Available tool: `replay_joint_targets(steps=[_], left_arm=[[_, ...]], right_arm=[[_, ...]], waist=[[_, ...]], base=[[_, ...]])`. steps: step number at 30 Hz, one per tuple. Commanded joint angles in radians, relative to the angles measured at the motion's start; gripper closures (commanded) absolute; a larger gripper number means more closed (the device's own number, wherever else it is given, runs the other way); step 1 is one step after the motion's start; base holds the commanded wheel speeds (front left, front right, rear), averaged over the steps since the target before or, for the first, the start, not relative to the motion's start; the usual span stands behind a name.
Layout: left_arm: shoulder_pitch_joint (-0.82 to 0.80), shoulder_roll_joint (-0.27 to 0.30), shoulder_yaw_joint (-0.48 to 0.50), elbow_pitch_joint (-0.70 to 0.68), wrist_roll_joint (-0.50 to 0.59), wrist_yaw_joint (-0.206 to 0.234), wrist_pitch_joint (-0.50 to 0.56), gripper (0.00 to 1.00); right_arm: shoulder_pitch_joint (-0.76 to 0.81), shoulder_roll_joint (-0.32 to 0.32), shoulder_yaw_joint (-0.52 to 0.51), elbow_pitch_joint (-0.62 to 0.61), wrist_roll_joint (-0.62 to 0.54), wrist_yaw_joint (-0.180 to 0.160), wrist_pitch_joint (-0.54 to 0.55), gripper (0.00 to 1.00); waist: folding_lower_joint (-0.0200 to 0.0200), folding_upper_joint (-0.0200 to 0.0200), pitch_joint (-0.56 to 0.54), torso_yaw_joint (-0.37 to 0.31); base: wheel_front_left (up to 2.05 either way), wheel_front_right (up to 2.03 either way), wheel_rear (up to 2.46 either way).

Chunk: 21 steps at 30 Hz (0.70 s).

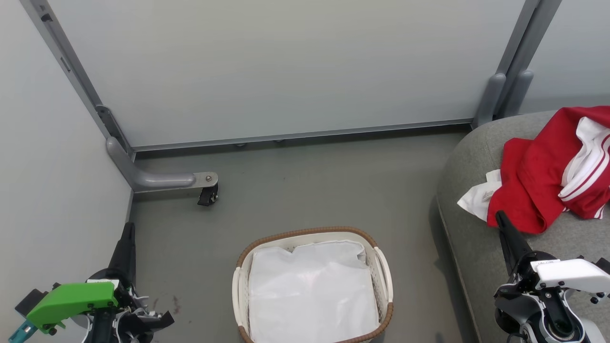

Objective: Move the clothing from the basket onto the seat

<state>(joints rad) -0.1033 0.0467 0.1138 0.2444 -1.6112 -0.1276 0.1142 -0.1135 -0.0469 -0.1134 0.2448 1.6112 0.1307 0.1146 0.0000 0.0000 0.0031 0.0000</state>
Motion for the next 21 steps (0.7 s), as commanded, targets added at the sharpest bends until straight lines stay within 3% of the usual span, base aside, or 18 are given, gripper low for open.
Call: replay_joint_targets(steps=[1,21], left_arm=[[-0.01,0.007,0.002,-0.001,-0.003,-0.006,0.003,1.0],[-0.01,0.007,0.002,-0.002,-0.003,-0.006,0.003,1.0]], right_arm=[[0.01,-0.006,-0.002,-0.003,0.004,0.0,0.003,1.0],[0.01,-0.006,-0.002,-0.003,0.004,0.0,0.003,1.0]], waist=[[0.0,0.0,0.0,0.0],[0.0,0.0,0.0,0.0]], base=[[0.0,0.0,0.0],[0.0,0.0,0.0]])
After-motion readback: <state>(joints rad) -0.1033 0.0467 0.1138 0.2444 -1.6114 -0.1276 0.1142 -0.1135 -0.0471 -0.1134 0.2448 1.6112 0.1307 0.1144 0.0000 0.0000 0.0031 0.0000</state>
